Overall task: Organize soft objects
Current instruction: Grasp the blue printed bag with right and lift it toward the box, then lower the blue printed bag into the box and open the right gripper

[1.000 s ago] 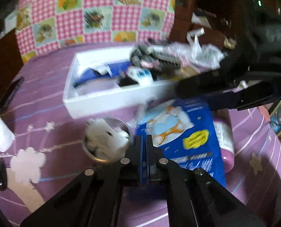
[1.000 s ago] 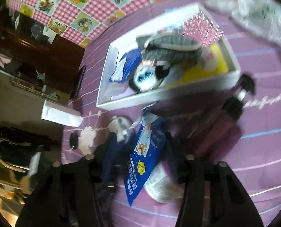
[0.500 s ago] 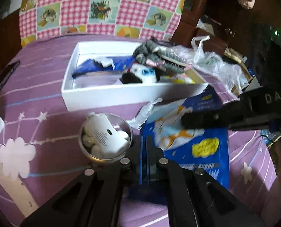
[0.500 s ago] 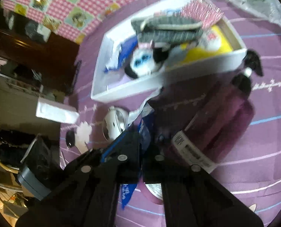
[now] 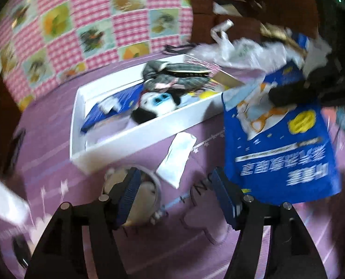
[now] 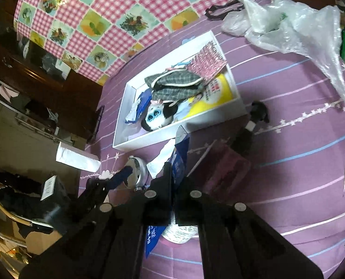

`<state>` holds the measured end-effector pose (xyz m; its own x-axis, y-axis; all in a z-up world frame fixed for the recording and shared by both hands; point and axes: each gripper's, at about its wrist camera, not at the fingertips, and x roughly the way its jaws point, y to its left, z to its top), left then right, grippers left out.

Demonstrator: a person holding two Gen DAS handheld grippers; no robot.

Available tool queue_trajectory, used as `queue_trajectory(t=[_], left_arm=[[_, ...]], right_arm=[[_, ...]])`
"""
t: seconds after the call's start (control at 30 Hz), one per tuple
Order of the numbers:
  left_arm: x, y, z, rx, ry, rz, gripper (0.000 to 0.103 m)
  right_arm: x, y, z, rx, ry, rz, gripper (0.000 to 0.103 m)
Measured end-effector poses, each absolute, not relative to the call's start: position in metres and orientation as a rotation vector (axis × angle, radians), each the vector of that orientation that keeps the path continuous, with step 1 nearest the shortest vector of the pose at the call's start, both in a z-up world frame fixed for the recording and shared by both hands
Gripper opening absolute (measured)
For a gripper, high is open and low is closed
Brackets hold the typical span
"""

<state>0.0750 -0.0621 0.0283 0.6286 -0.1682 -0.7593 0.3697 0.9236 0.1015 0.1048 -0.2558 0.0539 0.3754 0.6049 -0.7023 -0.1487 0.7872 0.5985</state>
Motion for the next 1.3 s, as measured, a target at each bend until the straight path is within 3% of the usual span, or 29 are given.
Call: queue_trajectory(t=[0.23,0.33,0.43,0.53,0.93,1.3], left_arm=[[0.126,-0.071,0.019,0.243,0.973,-0.406,0.061],[0.14,-0.071,0.011,0.213,1.034,-0.406,0.048],[0.139,-0.076,0.01,0.226,1.034,-0.383,0.041],[0.133,-0.081,0.011,0.241,1.023,-0.381,0.018],[0.119,-0.064,0.013,0.135,0.984,-0.285,0.015],[0.109,-0.062,0.051,0.064,0.864,-0.259,0.015]], right_arm=[[0.104,-0.27,0.059,0.527,1.043,0.522,0.002],[0.106,-0.272,0.056,0.533,1.043,0.506,0.002],[0.106,-0.276,0.055,0.563,1.042,0.524,0.002],[0.106,-0.277,0.056,0.563,1.039,0.522,0.002],[0.105,-0.277,0.054,0.583,1.03,0.543,0.002],[0.107,-0.276,0.062,0.606,0.955,0.604,0.002]])
